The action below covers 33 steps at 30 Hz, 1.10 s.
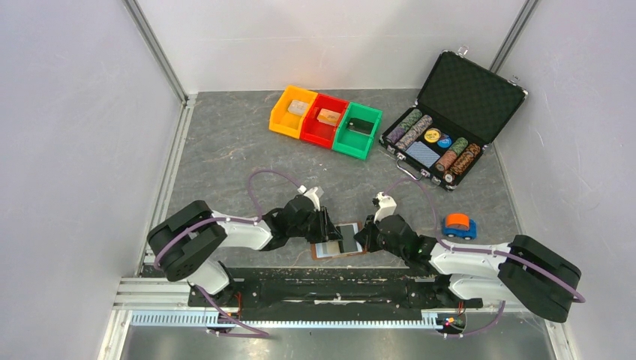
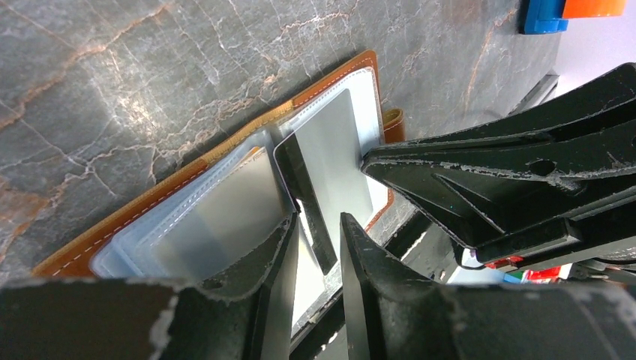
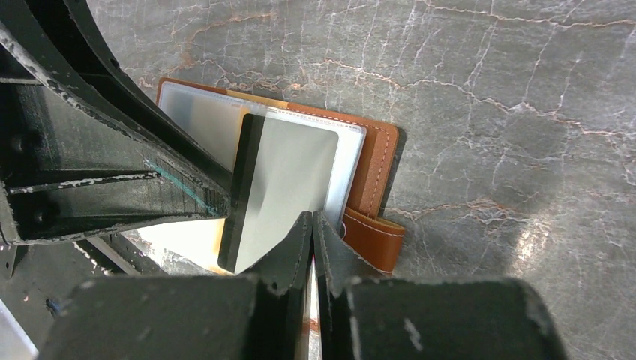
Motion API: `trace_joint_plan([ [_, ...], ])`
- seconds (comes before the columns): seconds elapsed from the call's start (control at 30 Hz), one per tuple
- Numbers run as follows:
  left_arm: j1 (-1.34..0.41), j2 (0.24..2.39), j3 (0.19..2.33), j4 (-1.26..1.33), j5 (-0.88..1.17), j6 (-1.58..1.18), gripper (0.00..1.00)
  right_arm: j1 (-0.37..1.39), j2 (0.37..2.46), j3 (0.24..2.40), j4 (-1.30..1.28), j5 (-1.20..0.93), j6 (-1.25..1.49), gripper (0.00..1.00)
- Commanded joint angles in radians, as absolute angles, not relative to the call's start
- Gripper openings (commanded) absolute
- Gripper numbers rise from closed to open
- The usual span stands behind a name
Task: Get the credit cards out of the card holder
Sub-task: Remove the credit card from the card holder.
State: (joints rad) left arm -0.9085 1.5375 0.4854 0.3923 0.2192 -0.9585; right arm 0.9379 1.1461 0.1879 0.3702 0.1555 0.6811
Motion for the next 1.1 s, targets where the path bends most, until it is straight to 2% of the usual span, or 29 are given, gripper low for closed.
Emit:
trace_joint_plan([
  [0.0, -0.928, 1.555, 0.462, 0.456, 0.217, -1.038, 0.34, 0.933, 1.147, 0.164, 0.336, 0.160, 0.684, 0.03],
  [0.1, -0.930, 1.560, 0.453, 0.467, 0.209, -1.063, 0.35, 0.933, 1.150, 0.160, 0.343, 0.152, 0.688, 0.03],
  [0.43, -0.956, 1.493, 0.516, 0.221, 0.064, -0.976, 0.37, 0.932, 1.141, 0.164, 0.336, 0.155, 0.691, 0.03],
  [1.07, -0.963, 1.558, 0.502, 0.356, 0.137, -1.074, 0.37, 0.931, 1.162, 0.155, 0.365, 0.131, 0.709, 0.02],
])
